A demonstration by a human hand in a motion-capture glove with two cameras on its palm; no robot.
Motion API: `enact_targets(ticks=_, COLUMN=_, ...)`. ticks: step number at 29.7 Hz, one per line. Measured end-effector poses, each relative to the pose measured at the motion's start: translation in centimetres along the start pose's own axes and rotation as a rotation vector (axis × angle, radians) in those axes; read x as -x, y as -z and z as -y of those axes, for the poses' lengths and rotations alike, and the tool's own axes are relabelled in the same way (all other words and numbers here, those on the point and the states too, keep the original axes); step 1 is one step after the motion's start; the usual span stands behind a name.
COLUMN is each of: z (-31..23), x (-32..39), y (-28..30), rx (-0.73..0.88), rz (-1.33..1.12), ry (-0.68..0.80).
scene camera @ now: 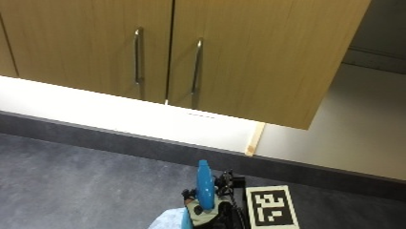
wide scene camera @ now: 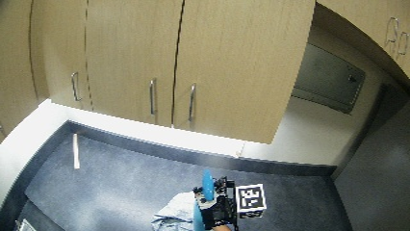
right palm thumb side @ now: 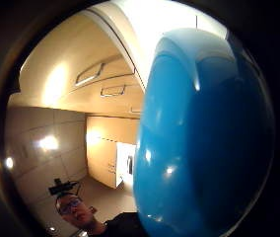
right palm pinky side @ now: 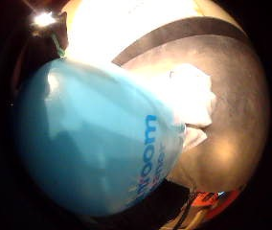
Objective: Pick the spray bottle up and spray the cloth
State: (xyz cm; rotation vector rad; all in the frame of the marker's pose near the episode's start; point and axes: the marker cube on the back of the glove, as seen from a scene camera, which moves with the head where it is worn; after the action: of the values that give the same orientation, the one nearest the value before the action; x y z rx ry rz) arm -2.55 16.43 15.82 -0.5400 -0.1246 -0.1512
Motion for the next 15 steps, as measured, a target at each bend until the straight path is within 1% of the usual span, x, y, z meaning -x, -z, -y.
enact_targets(ticks=2, z=-0.5, x=-0.2, y=-0.8, rx=0.007, rz=-0.043, ry=0.015)
enact_targets(ticks=9, z=0.4, x=1.1, y=-3.6, rx=-0.001, rz=-0.022, ry=0.078)
enact_targets(ticks=15, z=1.0, x=1.5, y=-7.9, rx=0.025, rz=0.024, ry=0.096)
